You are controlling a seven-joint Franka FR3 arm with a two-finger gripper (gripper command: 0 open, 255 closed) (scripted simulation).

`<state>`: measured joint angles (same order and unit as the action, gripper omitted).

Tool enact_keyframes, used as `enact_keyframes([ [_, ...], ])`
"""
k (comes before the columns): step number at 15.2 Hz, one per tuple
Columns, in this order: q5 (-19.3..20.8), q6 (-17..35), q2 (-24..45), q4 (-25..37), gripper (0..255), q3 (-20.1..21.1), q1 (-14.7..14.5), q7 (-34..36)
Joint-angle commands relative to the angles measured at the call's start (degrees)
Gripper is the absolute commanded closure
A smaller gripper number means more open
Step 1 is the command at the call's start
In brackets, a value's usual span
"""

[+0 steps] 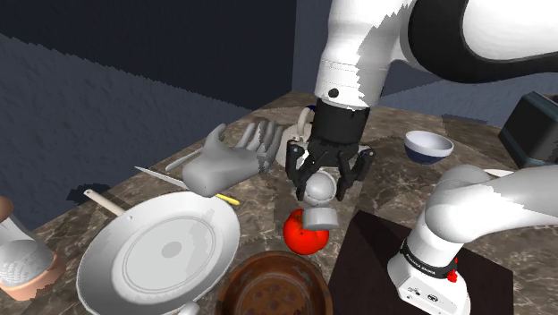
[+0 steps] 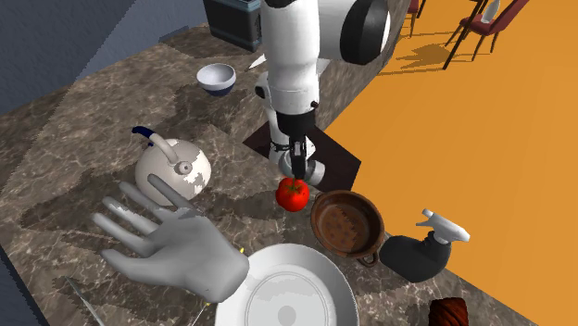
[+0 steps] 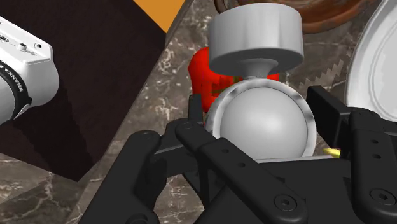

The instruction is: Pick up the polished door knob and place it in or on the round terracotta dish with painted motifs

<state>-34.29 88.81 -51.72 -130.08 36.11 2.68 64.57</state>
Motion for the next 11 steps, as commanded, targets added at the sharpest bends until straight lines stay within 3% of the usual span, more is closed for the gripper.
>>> enact_keyframes([
  [1, -1.4, 1.0, 1.5, 2.1, 255, 3.1, 0.5, 2.5],
  [11, -4.5, 4.5, 10.3, 16.3, 255, 19.9, 7.1, 15.0],
])
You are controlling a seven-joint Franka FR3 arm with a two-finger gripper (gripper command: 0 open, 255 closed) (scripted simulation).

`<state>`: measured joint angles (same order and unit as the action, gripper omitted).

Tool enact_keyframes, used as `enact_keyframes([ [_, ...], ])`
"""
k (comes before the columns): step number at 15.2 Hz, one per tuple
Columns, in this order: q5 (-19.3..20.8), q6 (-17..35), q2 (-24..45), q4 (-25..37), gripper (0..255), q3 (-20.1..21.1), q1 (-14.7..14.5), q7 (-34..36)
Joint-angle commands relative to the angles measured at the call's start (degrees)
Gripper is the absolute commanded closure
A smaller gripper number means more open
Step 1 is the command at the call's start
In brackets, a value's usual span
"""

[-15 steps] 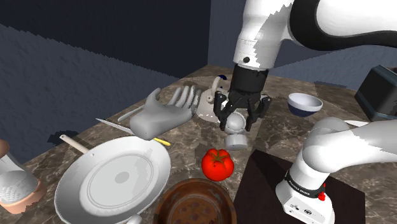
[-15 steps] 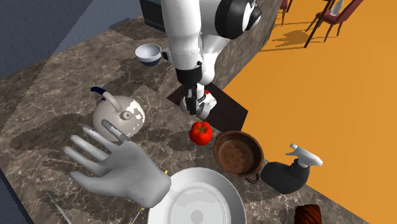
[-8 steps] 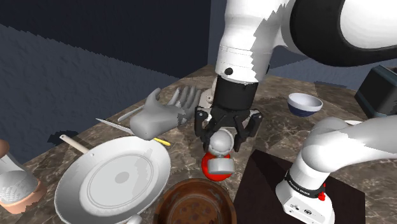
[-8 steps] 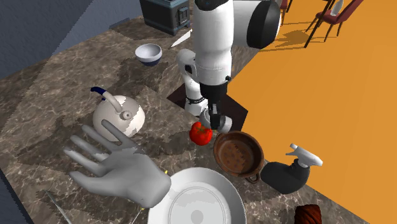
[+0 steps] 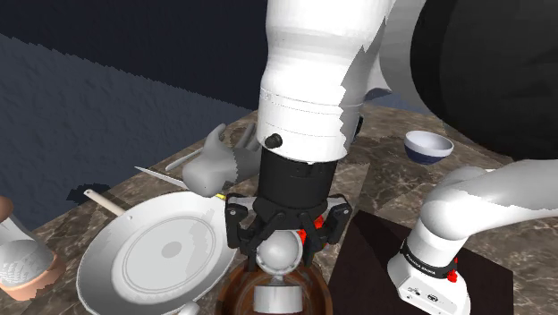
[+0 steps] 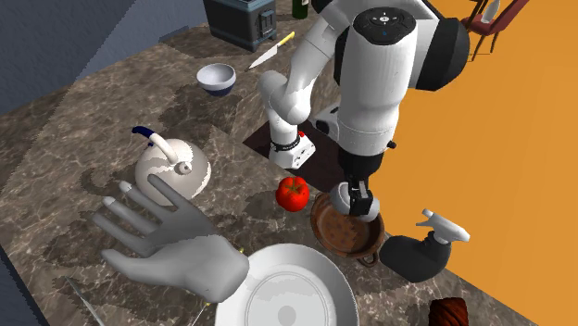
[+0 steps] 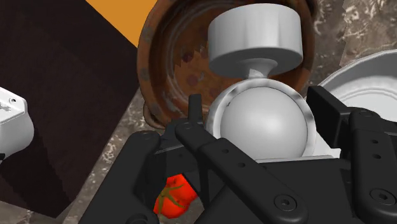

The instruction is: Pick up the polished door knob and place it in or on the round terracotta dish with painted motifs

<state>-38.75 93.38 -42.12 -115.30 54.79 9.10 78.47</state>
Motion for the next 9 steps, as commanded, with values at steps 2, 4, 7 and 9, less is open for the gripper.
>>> enact_keyframes([
  [2, -0.6, 1.2, 0.3, 0.0, 255, 1.7, 0.5, 0.7],
  [4, -1.1, 2.4, -0.1, -1.5, 255, 2.3, 0.3, 0.4],
  [7, -1.9, 4.3, -0.6, -3.7, 255, 3.1, 0.0, -0.2],
  [9, -2.5, 5.6, -0.8, -5.1, 255, 3.8, -0.1, -0.5],
])
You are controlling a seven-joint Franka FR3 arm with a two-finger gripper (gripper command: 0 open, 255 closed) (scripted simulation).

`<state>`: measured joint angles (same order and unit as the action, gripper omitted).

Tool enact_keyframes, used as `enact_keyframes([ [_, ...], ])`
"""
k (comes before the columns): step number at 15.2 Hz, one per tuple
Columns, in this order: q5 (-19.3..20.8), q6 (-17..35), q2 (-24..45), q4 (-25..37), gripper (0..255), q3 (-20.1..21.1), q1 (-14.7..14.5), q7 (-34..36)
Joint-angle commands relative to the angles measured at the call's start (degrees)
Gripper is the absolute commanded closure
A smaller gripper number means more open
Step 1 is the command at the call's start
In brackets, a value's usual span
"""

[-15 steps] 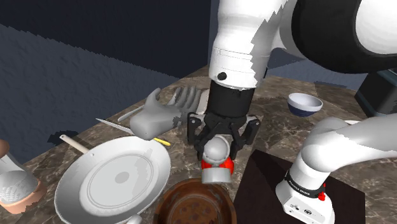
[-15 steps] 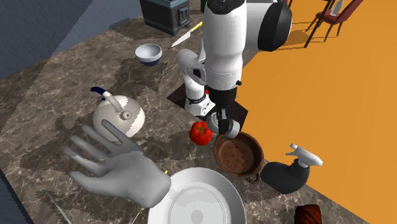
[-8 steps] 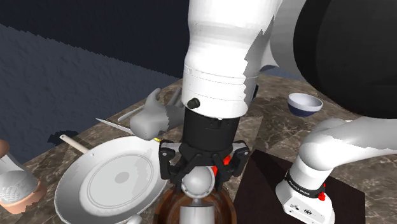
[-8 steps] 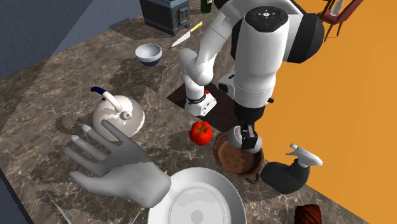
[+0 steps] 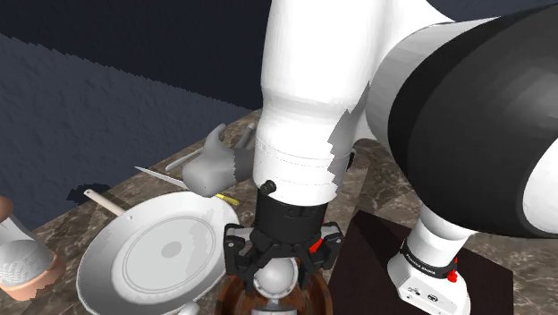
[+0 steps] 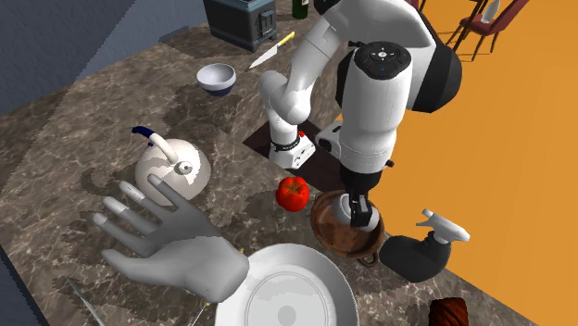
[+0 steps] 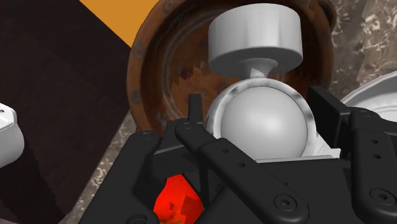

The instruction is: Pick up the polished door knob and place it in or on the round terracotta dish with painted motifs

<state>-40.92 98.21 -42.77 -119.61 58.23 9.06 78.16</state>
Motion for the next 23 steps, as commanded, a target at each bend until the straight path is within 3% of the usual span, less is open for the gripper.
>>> enact_keyframes([
  [1, -0.6, 1.4, -0.3, -1.5, 255, 0.7, -0.1, -0.4],
  [12, -1.6, 3.5, -0.5, -3.7, 255, 1.9, -0.3, -1.0],
  [13, -1.6, 3.5, -0.5, -3.7, 0, 1.9, -0.3, -1.0],
  [18, -1.6, 3.5, -0.5, -3.7, 0, 1.9, -0.3, -1.0],
  [23, 1.0, -2.7, -0.1, 1.8, 0, -2.4, -0.6, 0.1],
])
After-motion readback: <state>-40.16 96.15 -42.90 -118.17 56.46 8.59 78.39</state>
